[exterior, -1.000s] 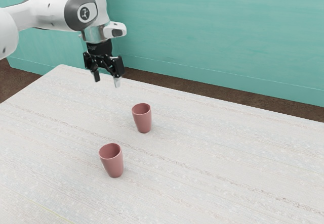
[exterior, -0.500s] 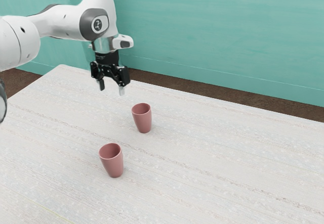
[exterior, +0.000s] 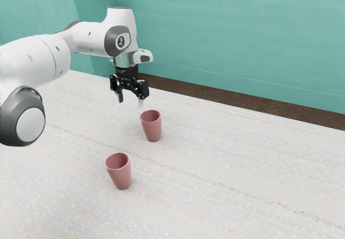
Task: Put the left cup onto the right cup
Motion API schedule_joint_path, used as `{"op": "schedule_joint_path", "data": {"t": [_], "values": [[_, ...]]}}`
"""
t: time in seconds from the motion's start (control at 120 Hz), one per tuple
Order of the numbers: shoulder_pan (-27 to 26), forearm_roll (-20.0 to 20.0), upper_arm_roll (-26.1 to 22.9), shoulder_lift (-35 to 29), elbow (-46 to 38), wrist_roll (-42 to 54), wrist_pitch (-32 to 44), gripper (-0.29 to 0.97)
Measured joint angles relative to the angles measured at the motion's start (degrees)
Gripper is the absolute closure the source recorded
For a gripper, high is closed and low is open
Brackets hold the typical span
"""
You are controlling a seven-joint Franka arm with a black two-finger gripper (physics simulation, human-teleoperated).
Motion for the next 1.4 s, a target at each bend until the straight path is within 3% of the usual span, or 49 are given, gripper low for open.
{"op": "schedule_joint_path", "data": {"t": [0.492,1.4], "values": [[0.6,-0.1,-0.1,3.7,-0.9,0.0,8.3,0.00],[1.0,-0.2,-0.2,6.2,-2.6,-0.1,13.9,0.00]]}}
